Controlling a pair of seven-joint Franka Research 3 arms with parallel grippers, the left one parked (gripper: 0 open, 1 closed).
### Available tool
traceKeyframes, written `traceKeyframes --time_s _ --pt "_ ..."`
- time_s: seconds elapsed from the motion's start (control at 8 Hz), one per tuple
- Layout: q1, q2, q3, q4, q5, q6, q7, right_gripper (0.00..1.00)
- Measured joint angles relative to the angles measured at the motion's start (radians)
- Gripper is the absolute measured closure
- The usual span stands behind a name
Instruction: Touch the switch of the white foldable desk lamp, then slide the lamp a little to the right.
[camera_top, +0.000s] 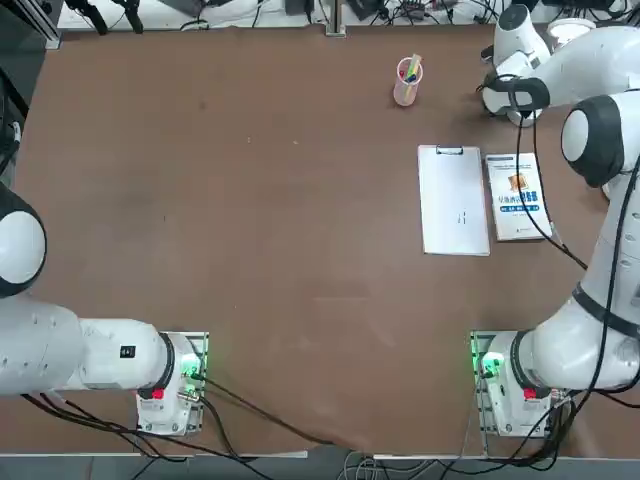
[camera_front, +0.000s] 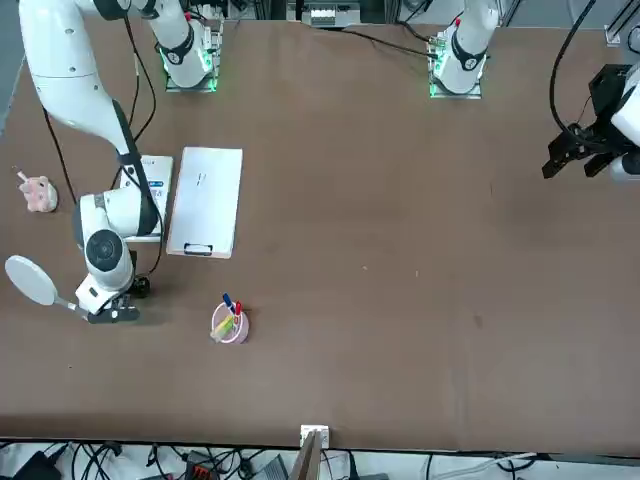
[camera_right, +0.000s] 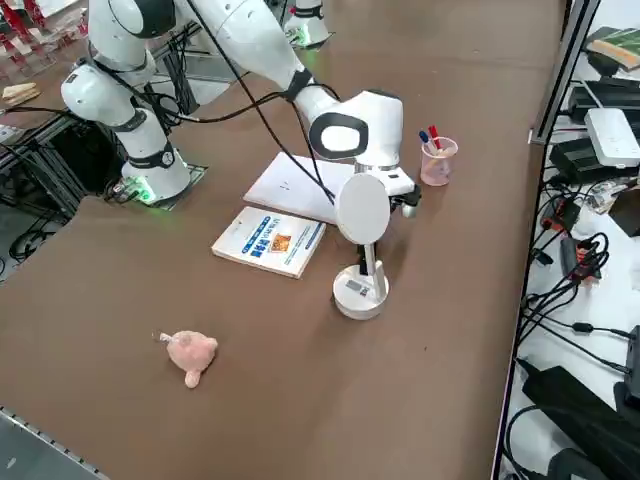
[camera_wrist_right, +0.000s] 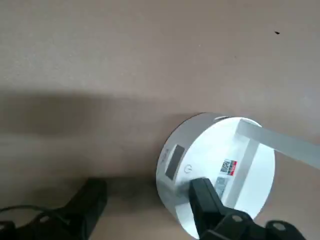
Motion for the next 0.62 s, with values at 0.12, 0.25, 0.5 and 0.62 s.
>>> traceKeyframes --time_s 0.12,0.25,0.5,0.62 --pt "0.000 0.000 0.002 0.001 0.003 -0.001 0.000 0.00" --pt "0.000 0.000 0.003 0.002 0.004 -0.001 0.000 0.00" --pt "0.001 -0.009 0.006 0.009 0.004 -0.006 -0.062 0.00" --pt "0.006 -0.030 0.008 0.016 0.004 -0.030 -0.102 0.00"
